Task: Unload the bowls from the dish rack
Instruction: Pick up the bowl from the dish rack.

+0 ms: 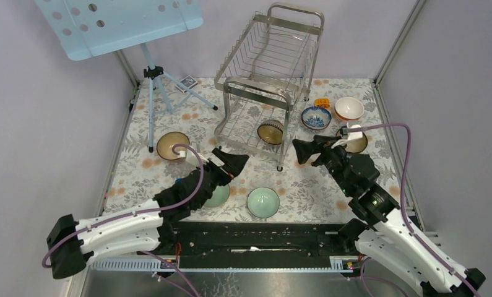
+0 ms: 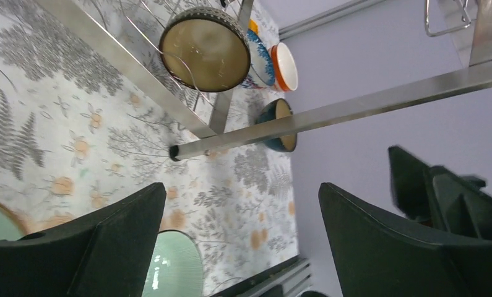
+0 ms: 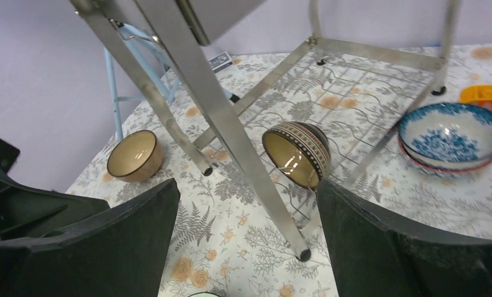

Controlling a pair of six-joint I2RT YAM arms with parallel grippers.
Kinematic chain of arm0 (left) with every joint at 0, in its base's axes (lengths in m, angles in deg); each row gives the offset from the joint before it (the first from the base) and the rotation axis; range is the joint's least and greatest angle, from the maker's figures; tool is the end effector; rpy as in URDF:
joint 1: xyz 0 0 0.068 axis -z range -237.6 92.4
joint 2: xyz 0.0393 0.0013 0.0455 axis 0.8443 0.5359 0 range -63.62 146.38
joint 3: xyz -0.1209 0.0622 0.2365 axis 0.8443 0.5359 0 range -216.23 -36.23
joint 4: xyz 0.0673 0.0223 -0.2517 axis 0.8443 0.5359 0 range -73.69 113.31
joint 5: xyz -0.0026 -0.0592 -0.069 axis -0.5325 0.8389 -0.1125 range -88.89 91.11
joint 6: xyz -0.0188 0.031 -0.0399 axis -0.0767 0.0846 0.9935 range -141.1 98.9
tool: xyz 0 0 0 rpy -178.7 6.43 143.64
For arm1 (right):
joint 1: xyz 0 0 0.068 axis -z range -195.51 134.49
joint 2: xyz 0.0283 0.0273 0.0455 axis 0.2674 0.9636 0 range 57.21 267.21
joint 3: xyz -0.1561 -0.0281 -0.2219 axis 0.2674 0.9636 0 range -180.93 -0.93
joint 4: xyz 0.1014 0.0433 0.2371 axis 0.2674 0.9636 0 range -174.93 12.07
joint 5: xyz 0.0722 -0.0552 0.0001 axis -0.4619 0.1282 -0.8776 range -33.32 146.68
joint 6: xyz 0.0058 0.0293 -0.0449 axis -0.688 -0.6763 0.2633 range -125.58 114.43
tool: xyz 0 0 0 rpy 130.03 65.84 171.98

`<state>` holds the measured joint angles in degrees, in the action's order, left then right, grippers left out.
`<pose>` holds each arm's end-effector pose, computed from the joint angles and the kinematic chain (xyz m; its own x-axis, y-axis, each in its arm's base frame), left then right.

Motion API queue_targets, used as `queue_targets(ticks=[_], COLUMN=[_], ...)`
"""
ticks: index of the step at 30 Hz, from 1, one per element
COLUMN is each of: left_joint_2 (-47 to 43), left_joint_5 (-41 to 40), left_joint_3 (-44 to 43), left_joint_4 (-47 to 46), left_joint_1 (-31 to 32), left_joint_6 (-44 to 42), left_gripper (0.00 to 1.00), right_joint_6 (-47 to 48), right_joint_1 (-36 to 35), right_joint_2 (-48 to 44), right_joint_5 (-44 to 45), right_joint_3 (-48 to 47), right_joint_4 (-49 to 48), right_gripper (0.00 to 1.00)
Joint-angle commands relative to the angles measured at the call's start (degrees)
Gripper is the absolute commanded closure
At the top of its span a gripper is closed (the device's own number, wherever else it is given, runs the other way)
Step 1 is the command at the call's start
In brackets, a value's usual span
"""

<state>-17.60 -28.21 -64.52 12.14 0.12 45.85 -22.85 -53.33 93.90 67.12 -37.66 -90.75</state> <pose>0.1165 -0.1517 0.2614 -0.4932 -0.7213 -0.4863 0.0739 0.5223 -0.8496 0.1317 0.0941 0.3425 -0.0597 0.3233 -0.9444 -0.4639 0.8287 0.3130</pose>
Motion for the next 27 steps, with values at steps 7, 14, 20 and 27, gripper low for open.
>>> queue_targets(ticks=[7, 14, 20, 27], left_joint_2=[22.6, 39.2, 47.0, 54.0], left_joint_5=[-12.8, -13.3, -9.7, -7.1], left_joint_3=[4.3, -1.7, -8.0, -15.3], left_joint_4=[-38.2, -55.0, -57.5, -53.5], left_joint_1=[3.4, 0.9, -1.8, -4.0], left_joint_6=[19.8, 23.1, 23.0, 24.9], left_gripper=[0.17, 0.3, 0.29, 0.27], right_joint_6=[-8.2, -12.4, -13.4, -13.6], right_joint_1=[-0.4, -0.4, -0.4, -0.4], right_joint_2=[-13.3, -18.9, -23.1, -24.8], right_joint_5=[11.1, 11.0, 11.1, 10.6], right_joint_3=[7.9, 13.6, 16.3, 16.0], right_joint_4=[11.5, 12.8, 14.0, 15.9], right_gripper=[0.12, 0.13, 0.13, 0.13])
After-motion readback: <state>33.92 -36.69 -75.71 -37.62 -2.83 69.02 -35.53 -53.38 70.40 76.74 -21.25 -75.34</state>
